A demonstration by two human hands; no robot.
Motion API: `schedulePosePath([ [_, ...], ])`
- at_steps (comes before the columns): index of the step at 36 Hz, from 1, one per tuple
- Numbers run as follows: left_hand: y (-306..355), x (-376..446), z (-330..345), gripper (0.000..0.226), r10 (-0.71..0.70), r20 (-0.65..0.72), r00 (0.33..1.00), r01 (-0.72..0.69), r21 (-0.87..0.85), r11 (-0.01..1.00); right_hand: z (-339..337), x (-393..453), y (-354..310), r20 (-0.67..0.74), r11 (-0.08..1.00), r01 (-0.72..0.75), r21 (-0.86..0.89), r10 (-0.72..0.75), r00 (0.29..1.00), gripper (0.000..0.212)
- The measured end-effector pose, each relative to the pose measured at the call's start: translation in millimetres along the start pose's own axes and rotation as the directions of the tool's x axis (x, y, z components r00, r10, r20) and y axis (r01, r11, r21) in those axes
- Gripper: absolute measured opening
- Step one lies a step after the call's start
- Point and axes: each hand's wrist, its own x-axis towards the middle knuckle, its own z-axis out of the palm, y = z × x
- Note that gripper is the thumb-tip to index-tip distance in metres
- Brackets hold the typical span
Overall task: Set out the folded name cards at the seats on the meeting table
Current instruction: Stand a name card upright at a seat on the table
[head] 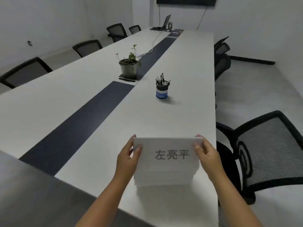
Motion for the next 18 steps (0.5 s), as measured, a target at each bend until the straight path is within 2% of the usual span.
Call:
schedulePosePath([
  [4,0.3,-0.6,1.3,0.043,-0.008,-0.009,1.000,0.008,-0.027,1.000,6.4,1.3,0.9,-0.020,0.998,-0.004,0.066,0.005,1.000,0.030],
  [7,-1.9,-1.5,2.1,0.045,-0.022,-0.026,0.999,0.021,-0.022,1.000,7.6,1.0,8.2,-0.027,0.996,-0.012,0.092,0.015,1.000,0.008],
  [14,-2.0,-2.0,2.6,0.043,0.014,-0.035,0.999,-0.011,0.109,0.994,8.7,2.1,9.1,-0.043,0.999,0.029,0.040,-0.028,0.999,0.012],
  [18,3.7,-2.6,1.4,0.042,0.047,-0.060,0.997,-0.039,0.127,0.991,5.6,3.7,6.3,-0.061,0.996,0.074,0.042,-0.071,0.996,0.013],
])
